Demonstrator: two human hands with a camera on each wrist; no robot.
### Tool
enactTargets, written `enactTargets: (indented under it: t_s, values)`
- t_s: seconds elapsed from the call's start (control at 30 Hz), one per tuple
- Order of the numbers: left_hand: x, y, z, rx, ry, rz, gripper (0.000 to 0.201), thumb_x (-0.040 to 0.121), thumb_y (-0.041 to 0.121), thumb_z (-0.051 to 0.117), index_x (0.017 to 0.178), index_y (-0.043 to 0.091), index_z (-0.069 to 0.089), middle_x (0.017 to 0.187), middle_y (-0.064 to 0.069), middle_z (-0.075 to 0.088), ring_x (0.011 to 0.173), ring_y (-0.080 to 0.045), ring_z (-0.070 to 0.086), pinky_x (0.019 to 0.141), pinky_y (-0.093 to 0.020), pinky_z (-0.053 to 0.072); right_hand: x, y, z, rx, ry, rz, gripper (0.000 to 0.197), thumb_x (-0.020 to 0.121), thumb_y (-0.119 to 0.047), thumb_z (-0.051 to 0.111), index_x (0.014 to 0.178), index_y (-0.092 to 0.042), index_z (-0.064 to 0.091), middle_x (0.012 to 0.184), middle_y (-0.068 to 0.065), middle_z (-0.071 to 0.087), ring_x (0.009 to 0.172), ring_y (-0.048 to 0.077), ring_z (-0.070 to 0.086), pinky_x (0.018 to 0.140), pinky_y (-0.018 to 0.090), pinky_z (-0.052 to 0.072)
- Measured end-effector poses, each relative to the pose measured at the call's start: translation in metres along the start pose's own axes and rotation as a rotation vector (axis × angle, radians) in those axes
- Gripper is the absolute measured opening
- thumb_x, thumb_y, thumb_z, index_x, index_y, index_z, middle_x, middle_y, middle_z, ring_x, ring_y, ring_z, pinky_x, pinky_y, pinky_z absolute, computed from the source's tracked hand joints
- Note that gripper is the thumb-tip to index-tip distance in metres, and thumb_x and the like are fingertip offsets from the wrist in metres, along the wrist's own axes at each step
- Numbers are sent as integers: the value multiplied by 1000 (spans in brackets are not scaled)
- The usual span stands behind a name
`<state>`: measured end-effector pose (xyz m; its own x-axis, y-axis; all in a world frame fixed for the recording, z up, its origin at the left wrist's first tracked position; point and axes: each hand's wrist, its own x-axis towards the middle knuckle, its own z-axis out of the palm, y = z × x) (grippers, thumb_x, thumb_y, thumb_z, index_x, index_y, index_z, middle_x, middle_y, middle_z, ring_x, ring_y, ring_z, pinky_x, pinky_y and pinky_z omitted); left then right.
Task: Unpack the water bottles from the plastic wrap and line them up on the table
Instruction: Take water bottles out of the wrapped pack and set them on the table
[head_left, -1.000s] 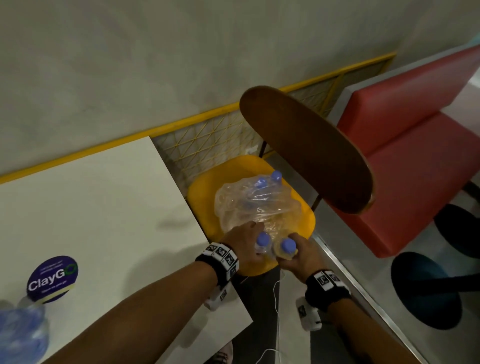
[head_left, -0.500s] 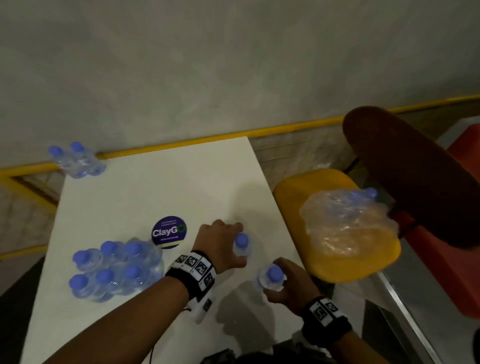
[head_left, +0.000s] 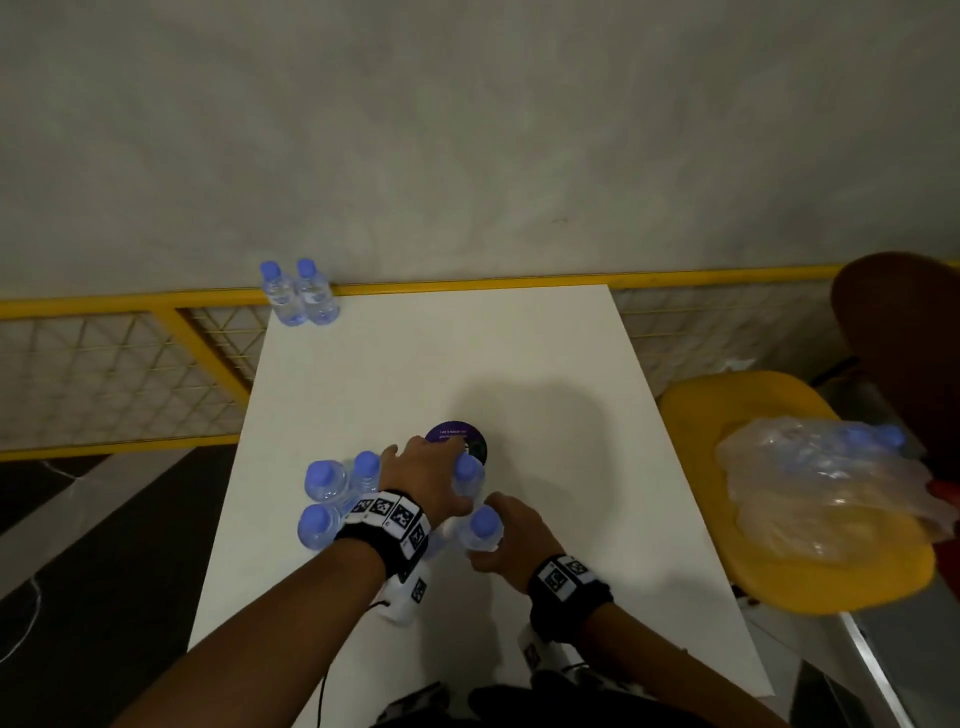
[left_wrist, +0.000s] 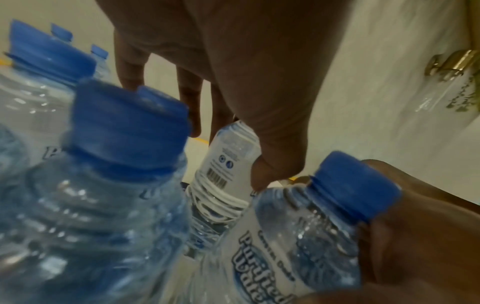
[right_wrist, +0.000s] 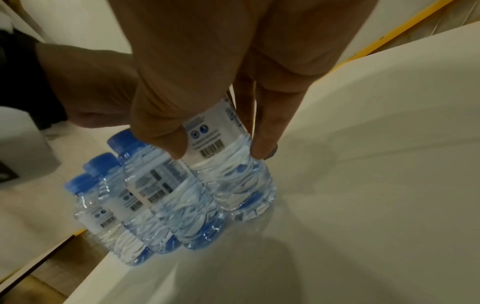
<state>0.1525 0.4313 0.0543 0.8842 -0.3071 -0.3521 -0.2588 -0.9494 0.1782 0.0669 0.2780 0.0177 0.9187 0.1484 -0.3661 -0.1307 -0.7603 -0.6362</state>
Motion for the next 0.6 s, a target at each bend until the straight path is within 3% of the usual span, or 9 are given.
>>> enactTargets:
  t_s: [0.23,0.37,0.47,0.6]
  values:
    - [7,-18,-3,-52,-115,84,46,68,49,67,105,33,46,89,7,48,99,-28,60,87,-47,55,16,7,28,68,25,72,47,63,-38,74,102,-18,56,100,3,63,86,22,62,72,33,51]
    - [14,-21,-1,-72,-168,130,49,65,54,66,107,35,48,97,5,61,101,-26,59,85,-45,55,23,13,39,34,24,96,47,62,-42,70,104,-28,53,100,-4,63,83,16,62,75,37,57]
    - [15,-23,0,-56,-182,134,48,67,53,69,106,33,52,92,5,52,99,-25,59,83,-40,53,26,10,41,18,40,54,54,66,-40,69,115,-32,49,102,-4,64,83,17,63,74,41,58]
    - [15,-23,1,-11,-212,125,48,69,52,65,110,30,52,105,-2,60,98,-26,60,84,-39,51,24,5,37,65,58,-2,69,72,-34,71,133,-33,38,104,-3,63,82,18,63,70,34,54]
